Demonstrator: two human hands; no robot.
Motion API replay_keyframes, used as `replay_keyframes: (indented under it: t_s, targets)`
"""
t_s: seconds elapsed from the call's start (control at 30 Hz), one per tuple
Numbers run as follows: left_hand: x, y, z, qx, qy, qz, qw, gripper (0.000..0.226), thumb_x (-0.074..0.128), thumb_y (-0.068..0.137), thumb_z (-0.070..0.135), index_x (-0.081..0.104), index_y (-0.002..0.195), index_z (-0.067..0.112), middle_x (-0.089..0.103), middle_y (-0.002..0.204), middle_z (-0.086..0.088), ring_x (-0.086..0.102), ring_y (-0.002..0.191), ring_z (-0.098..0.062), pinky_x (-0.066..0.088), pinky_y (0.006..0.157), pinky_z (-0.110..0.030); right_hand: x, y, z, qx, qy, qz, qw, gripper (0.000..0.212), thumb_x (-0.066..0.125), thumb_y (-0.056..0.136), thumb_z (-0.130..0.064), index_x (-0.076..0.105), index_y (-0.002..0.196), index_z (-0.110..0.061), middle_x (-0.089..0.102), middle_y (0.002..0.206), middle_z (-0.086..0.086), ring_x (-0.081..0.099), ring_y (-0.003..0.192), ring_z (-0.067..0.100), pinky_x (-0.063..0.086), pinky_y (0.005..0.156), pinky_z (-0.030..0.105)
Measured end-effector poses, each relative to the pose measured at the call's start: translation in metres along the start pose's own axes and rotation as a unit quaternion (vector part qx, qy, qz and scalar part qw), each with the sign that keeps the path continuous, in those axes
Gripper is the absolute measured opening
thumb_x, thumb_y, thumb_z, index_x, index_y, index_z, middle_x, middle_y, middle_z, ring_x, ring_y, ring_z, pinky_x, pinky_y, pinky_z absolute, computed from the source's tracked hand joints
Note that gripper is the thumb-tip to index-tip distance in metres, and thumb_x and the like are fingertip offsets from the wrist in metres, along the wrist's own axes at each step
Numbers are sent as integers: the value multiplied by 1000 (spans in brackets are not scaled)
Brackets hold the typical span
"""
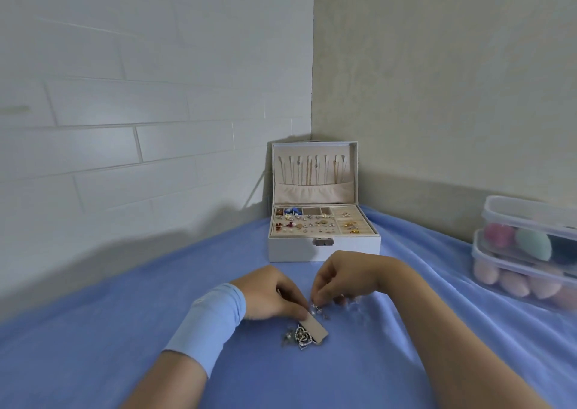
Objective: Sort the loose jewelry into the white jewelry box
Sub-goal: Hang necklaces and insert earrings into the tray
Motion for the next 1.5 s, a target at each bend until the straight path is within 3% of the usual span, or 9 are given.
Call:
replay_keyframes:
  t_s: [0.2,0.37,0.6,0.87,0.97,1.13,1.23,1.4,1.5]
  targets:
    - [0,3,-2,10,8,-1,1000,4,74,83,39,73,78,39,69,78,24,61,76,8,42,74,-11,-3,0,5,-39,102,29,994,7,67,92,-18,74,91,-19,79,95,-1,65,64,14,46,54,23]
    - [-4,4,-7,-13,-77,57,995,15,64,87,19,69,75,26,67,67,7,59,64,-5,45,69,-19,0,9,11,-32,109,99,989,12,70,87,-12,76,96,-16,72,78,0,62,55,17,45,47,24]
    - [-5,6,-11,-8,-158,134,978,8,60,93,19,65,90,14,77,81,6,57,60,-10,50,70,-22,5,8,2,-25,110,69,991,29,56,93,-10,81,94,-24,66,66,-8,53,52,14,43,47,23]
    - [-10,6,-14,11,-157,179,971,15,62,94,18,73,98,28,75,84,6,58,61,-7,45,62,-10,6,6,-8,-29,170,37,984,29,52,96,-22,78,100,-10,75,93,-4,55,59,16,33,48,25]
    - [-13,4,-10,15,-187,206,961,14,64,92,21,75,97,28,74,84,5,60,62,-6,41,54,-9,5,5,-9,-50,170,74,981,22,67,94,-28,78,92,-10,74,87,-2,53,56,12,32,47,23]
    - [-33,9,1,5,-223,229,948,8,70,87,25,73,94,25,69,73,6,60,60,-7,40,53,-14,-9,9,-18,-89,238,156,955,20,81,85,-25,76,98,-11,73,78,5,51,51,14,30,43,23]
    - [-53,23,12,-14,-263,263,928,10,68,85,16,72,93,19,68,69,6,58,54,-10,41,50,-20,-30,10,-30,-88,191,240,948,19,87,78,-22,75,91,-16,75,77,1,57,53,13,38,43,22]
    - [-88,60,28,-19,-316,293,902,11,65,85,12,71,93,18,71,78,1,58,50,-13,39,47,-20,-76,28,-37,-103,148,293,939,27,86,77,-10,76,101,-17,73,97,7,58,51,13,43,44,17]
    - [-108,87,30,-8,-304,294,906,10,65,87,16,72,91,21,73,80,5,61,56,-11,41,45,-17,-105,45,-33,-100,138,323,931,21,79,85,-9,76,104,-18,75,88,0,57,47,10,45,44,22]
Point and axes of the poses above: each hand's wrist, its own y-axis towards the middle knuckle, its own x-axis out of the palm, z = x × y, the point moved 2 cm from there along y, towards the middle knuckle
